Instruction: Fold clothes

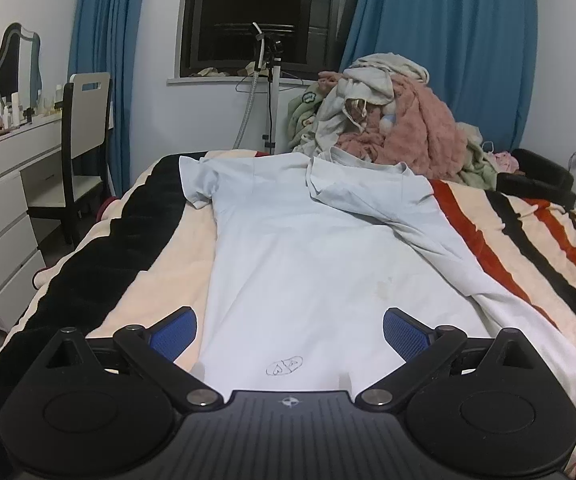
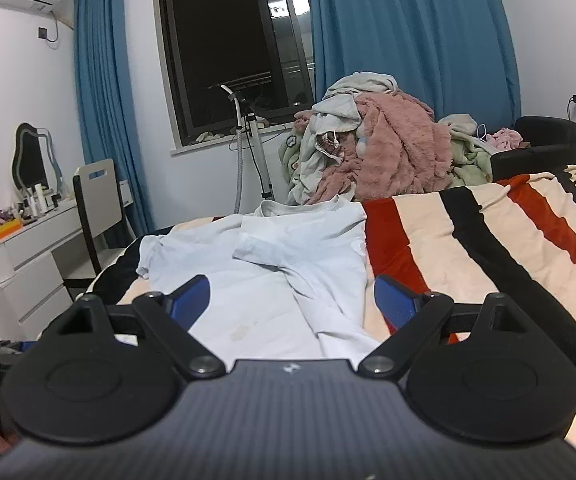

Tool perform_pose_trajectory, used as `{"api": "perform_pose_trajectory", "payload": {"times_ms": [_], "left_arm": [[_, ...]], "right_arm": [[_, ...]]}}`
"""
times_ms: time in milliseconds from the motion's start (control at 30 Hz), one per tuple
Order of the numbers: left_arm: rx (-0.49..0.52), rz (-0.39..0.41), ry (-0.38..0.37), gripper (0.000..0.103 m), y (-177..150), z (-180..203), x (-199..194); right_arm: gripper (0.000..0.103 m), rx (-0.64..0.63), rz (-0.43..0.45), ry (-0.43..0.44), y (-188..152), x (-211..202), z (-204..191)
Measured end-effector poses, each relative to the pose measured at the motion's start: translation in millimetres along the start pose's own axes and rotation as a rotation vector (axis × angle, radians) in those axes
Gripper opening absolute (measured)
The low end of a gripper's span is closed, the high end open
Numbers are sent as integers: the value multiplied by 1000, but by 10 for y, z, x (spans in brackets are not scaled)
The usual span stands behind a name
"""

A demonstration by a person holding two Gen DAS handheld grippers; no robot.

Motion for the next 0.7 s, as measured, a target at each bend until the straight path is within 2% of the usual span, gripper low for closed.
{"api": "perform_pose_trajectory", "payload": {"times_ms": [233, 400, 567, 700], "left_arm": [[53, -20, -10, 98, -53, 139, 36], [81, -59, -48, 94, -112, 337, 95], [107, -121, -117, 90, -179, 695, 190], [151, -147, -183, 86, -224, 1127, 269]], "right_arm": [[91, 40, 21, -44, 147, -70, 350], [91, 77, 34, -78, 228, -111, 609], [91, 149, 42, -118, 196, -110, 908], [91, 201, 47, -144, 165, -104, 1114]]}}
Point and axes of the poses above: each gripper's, at about its wrist camera, not at the fingertips, and x roughly the way its jaws point, z to its right, y to its top, the point moved 3 cm from there along x, roughly the way its jaws point, and after that the axes turned 2 degrees about -x, right-handed, at the moved point
